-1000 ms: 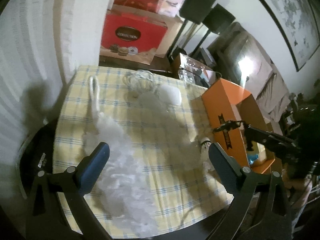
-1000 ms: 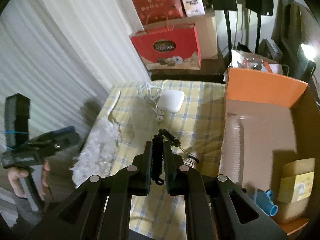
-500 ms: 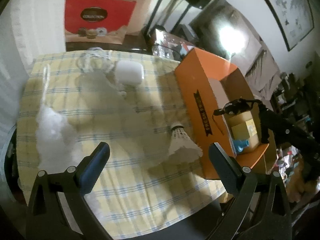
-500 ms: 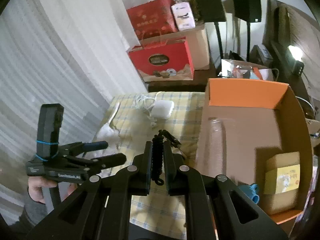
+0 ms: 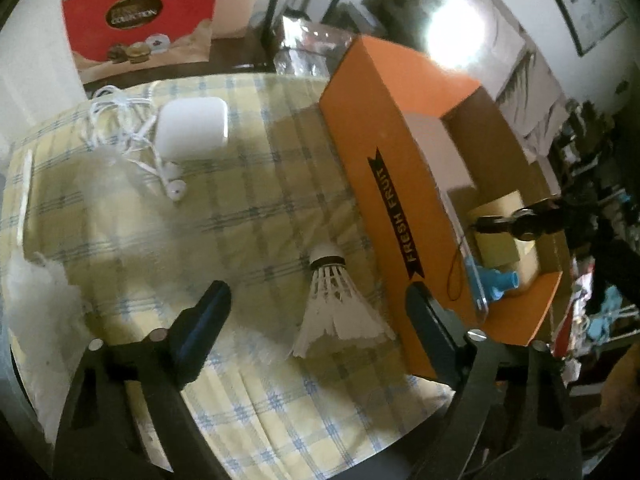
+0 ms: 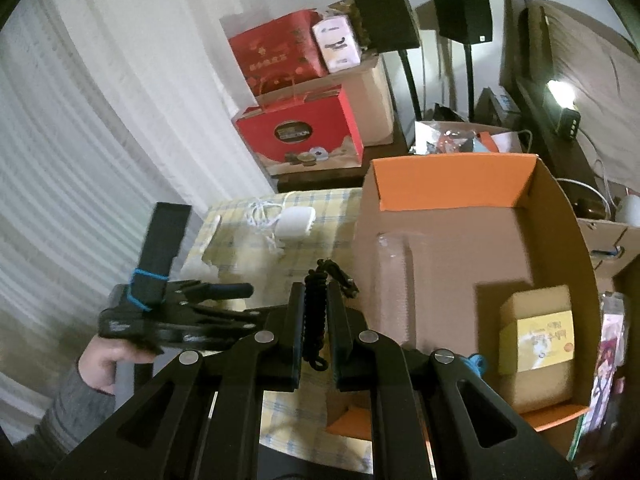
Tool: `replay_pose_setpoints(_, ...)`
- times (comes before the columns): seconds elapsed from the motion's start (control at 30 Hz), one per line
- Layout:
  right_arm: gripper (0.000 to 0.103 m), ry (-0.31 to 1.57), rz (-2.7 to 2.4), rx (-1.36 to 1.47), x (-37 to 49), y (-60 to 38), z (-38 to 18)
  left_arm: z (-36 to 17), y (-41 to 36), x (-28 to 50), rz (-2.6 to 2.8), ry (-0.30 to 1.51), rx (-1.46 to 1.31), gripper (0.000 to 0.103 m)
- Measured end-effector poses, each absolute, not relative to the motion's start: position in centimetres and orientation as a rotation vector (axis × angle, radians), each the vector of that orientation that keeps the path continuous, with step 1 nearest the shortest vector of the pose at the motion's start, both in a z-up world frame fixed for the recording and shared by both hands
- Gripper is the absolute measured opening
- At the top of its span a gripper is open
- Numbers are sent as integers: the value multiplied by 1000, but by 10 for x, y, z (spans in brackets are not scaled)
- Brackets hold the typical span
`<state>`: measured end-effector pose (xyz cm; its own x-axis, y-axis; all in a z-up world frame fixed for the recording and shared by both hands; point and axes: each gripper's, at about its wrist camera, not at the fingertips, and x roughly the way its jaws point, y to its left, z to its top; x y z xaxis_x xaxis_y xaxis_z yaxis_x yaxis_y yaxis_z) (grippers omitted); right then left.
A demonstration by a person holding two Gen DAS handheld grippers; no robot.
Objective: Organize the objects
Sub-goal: 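Carry the black strap into the orange box while the left gripper grasps the shuttlecock, then lower the shuttlecock into the orange box and open the left gripper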
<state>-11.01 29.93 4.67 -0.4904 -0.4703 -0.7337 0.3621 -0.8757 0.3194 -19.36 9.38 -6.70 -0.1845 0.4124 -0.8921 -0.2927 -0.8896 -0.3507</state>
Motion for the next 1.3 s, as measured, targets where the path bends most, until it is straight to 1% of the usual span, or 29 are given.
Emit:
replay_pose_setpoints(0.07, 9, -174, -2361, 1215, -109, 304, 46, -69, 101, -194, 2110, -100, -1633, 84)
replay_pose_setpoints(0.1, 9, -178, -2364, 1216, -108, 307, 46, -69, 104, -195, 2102, -89, -1632, 81)
replay_pose_setpoints(0.13, 9, -187, -2368, 1217, -108, 311, 45, -71, 108, -195, 2082, -87, -1639, 78)
replay_pose_setpoints(0.17, 9, -193, -2371, 1217, -108, 313, 45, -72, 109, -195, 2071, -88, -1648, 72)
replay_pose_setpoints(0.2, 9, -199, -2375, 1217, -108, 316, 45, -74, 111, -195, 2063, -82, -1657, 70)
replay_pose_setpoints(0.43, 9, -217, -2395, 1212, -107, 329, 47, -88, 126, -193, 2026, -26, -1690, 67)
replay_pose_setpoints(0.5, 9, -219, -2401, 1213, -107, 332, 47, -91, 130, -193, 2016, -14, -1700, 59)
replay_pose_setpoints(0.67, 9, -238, -2405, 1204, -107, 339, 49, -96, 138, -192, 2022, 40, -1709, 58)
replay_pose_setpoints(0.77, 9, -249, -2411, 1189, -108, 342, 52, -98, 142, -192, 2006, 31, -1720, 58)
replay_pose_setpoints(0.87, 9, -261, -2419, 1176, -110, 346, 55, -102, 148, -190, 2000, 83, -1723, 45)
replay_pose_setpoints(0.97, 9, -266, -2421, 1175, -112, 349, 56, -105, 151, -188, 2008, 126, -1714, 44)
replay_pose_setpoints(1.13, 9, -256, -2413, 1206, -115, 348, 47, -102, 145, -191, 2031, 76, -1710, 42)
replay_pose_setpoints(1.3, 9, -241, -2401, 1252, -126, 343, 30, -84, 132, -191, 2069, 8, -1663, 42)
